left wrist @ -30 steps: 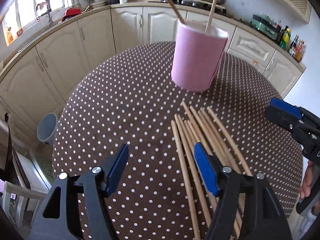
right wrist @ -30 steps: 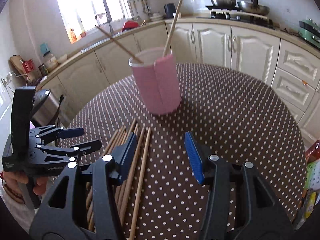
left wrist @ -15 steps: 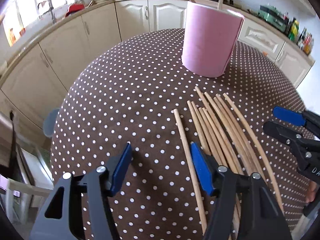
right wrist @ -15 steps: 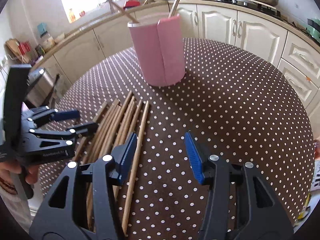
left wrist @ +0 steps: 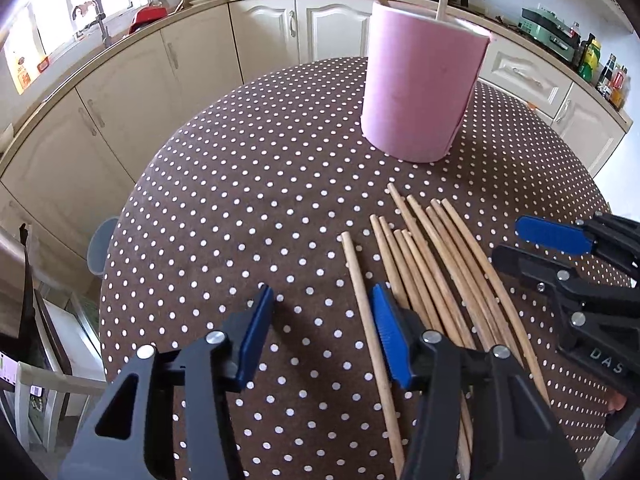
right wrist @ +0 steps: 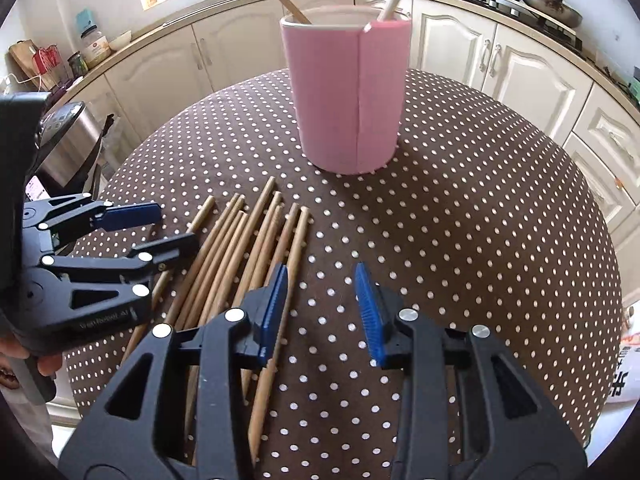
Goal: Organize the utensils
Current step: 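Move both open grippers back down to the chopstick pile, then close the left gripper on a chopstick while the right gripper grasps another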
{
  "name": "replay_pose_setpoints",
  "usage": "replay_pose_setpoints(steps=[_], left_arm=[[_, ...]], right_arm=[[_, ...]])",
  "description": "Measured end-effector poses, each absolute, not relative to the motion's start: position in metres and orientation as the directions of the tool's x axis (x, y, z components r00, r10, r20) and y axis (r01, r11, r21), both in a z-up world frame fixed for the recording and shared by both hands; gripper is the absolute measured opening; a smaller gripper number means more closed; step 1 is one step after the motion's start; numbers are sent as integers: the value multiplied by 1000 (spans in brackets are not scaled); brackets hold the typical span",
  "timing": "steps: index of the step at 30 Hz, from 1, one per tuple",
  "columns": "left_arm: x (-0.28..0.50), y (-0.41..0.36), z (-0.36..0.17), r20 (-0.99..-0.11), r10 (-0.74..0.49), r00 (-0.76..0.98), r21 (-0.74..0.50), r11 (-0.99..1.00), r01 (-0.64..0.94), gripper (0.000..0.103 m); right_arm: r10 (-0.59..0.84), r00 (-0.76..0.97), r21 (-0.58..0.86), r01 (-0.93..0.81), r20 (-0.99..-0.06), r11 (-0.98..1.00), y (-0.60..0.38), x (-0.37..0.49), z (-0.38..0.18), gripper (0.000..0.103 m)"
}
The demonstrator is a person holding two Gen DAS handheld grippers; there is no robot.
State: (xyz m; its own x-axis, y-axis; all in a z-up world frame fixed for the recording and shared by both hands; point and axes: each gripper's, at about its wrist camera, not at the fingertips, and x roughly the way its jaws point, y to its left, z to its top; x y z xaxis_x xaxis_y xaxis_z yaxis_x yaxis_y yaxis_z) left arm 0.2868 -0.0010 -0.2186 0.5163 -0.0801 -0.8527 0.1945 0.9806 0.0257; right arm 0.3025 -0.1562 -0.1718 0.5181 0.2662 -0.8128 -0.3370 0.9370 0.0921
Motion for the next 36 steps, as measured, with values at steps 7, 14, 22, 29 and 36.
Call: replay_pose_setpoints(steps=[7, 14, 22, 29, 36], left_arm=[[291, -4, -220, -854, -87, 514, 23, 979, 205, 47], [298, -14, -218, -863, -94, 497, 20, 975, 220, 30], [303, -21, -217, -868, -111, 485, 1, 974, 225, 20], [312, -15, -212, -870, -134, 474, -39, 978, 205, 6], [306, -19, -166, -820, -171, 547, -44, 971, 237, 6]], right_arm=[[225, 484, 49, -349, -846, 936, -142, 313, -176, 22], [195, 405, 29, -381, -893, 924, -127, 330, -172, 21], [180, 353, 24, -404, -918, 914, -106, 344, -179, 15], [231, 371, 85, -368, -900, 926, -114, 349, -179, 6], [306, 444, 151, -350, -842, 924, -136, 337, -147, 6]])
